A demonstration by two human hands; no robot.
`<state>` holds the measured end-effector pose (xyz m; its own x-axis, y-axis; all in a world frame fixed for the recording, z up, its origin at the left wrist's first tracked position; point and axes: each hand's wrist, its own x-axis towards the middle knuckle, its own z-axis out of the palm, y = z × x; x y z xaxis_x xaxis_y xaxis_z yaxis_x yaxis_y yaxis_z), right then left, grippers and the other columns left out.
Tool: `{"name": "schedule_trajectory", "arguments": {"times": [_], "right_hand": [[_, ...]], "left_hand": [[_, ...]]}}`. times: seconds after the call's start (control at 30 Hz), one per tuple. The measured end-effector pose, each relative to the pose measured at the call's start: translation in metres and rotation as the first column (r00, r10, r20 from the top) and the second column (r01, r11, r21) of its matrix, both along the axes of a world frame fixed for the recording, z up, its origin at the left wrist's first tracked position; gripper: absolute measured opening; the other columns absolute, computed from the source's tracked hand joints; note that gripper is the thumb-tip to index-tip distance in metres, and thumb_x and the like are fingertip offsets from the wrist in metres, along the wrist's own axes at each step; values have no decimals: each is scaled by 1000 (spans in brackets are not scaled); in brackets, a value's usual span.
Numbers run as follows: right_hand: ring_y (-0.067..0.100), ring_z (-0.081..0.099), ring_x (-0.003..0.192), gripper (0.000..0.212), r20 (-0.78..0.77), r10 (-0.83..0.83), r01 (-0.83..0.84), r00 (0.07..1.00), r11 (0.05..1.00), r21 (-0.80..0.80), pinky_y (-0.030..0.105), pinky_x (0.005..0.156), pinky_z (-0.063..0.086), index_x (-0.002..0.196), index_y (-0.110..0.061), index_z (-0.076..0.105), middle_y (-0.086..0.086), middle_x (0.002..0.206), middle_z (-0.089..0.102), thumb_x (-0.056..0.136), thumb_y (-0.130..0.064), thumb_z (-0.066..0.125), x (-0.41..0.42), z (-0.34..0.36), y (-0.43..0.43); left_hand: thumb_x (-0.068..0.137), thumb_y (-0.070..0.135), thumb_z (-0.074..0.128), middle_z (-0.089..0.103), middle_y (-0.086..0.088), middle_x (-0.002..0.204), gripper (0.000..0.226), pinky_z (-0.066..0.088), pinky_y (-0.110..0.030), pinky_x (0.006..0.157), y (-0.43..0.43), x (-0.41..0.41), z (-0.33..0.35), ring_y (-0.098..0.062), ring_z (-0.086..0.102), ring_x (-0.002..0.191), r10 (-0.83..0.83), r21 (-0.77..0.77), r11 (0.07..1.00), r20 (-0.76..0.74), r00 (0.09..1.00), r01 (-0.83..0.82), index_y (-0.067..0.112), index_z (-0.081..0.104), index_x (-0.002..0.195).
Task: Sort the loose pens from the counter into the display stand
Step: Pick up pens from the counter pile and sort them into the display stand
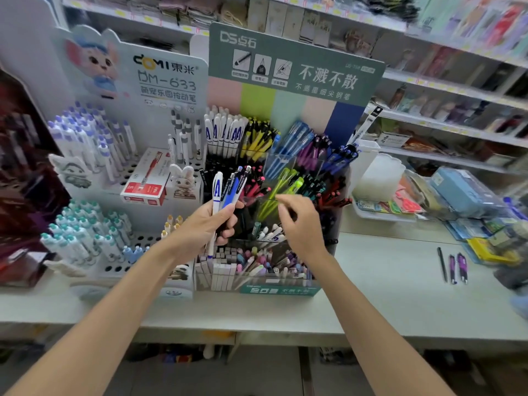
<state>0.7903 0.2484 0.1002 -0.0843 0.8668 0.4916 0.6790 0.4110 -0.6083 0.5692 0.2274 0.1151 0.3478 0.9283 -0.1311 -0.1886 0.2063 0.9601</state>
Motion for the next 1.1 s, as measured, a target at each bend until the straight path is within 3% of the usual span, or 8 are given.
{"name": "schedule_trajectory", "arguments": {"times": [0.17, 0.27, 0.4, 0.5, 0.63, 0.83, 0.93, 1.1], "right_hand": [[16, 66, 93, 51, -431, 162, -338, 888, 866, -370, 28, 76, 53, 145, -22, 44, 2, 111, 67, 97, -29, 60, -28, 70, 8], [21, 62, 78, 51, -495, 261, -473, 829, 800, -369, 43, 75, 54, 144, -18, 46, 8, 90, 69, 96, -18, 62, -27, 76, 17], [18, 66, 85, 39, -548, 261, -492, 794, 807, -328, 26, 70, 55, 134, -7, 55, 12, 101, 69, 96, -5, 60, -25, 79, 23], [17, 65, 89, 21, -631, 137, -403, 764, 865, -299, 26, 72, 55, 117, -3, 61, 10, 97, 67, 97, -3, 55, -29, 84, 28], [18, 58, 74, 17, -858, -17, -411, 513, 873, -263, 33, 76, 50, 97, -13, 52, 3, 77, 54, 103, -5, 38, -22, 101, 39], [6, 46, 56, 13, -559, 207, -471, 803, 795, -382, 19, 55, 36, 100, -14, 67, -4, 69, 59, 95, -26, 63, -45, 103, 38], [18, 53, 62, 18, -516, 234, -474, 824, 782, -404, 20, 53, 39, 93, -9, 70, 14, 79, 68, 93, -26, 66, -57, 104, 39], [10, 54, 63, 23, -653, 57, -342, 756, 884, -319, 29, 67, 49, 94, -7, 60, -8, 64, 64, 103, -25, 49, -53, 115, 57]], "left_hand": [[96, 36, 47, 57, -1, 75, 37, 34, -18, 47, 1, 13, 15, -9, 43, 55, -78, 28, 997, 18, 997, 78, 12, 58, 121], [100, 31, 45, 67, -8, 86, 35, 40, -18, 48, 3, 16, 21, -10, 50, 59, -107, 18, 994, 29, 994, 106, 9, 59, 124], [106, 22, 40, 72, -16, 107, 29, 57, -25, 67, 6, 14, 27, -13, 64, 69, -42, 29, 999, 1, 999, 42, 12, 59, 125], [105, 21, 42, 73, -10, 108, 25, 58, -22, 65, 10, 13, 30, -12, 69, 80, 52, 56, 997, -26, 998, -50, 14, 60, 121], [105, 22, 43, 60, 0, 80, 24, 40, -15, 49, 16, 3, 30, -7, 50, 60, 164, 123, 980, -68, 984, -155, 15, 63, 115], [102, 27, 43, 44, 2, 67, 29, 20, -20, 47, 16, 2, 38, -8, 27, 51, -33, 185, 982, -91, 995, 50, 30, 70, 94], [95, 37, 48, 39, 4, 65, 25, 15, -25, 51, 16, 1, 44, -10, 23, 53, -54, 193, 978, -156, 986, 85, 17, 63, 100], [102, 30, 42, 30, 7, 62, 26, 19, -16, 46, 20, -9, 45, -7, 23, 51, -42, 164, 983, -214, 976, 78, 9, 57, 105]]}}
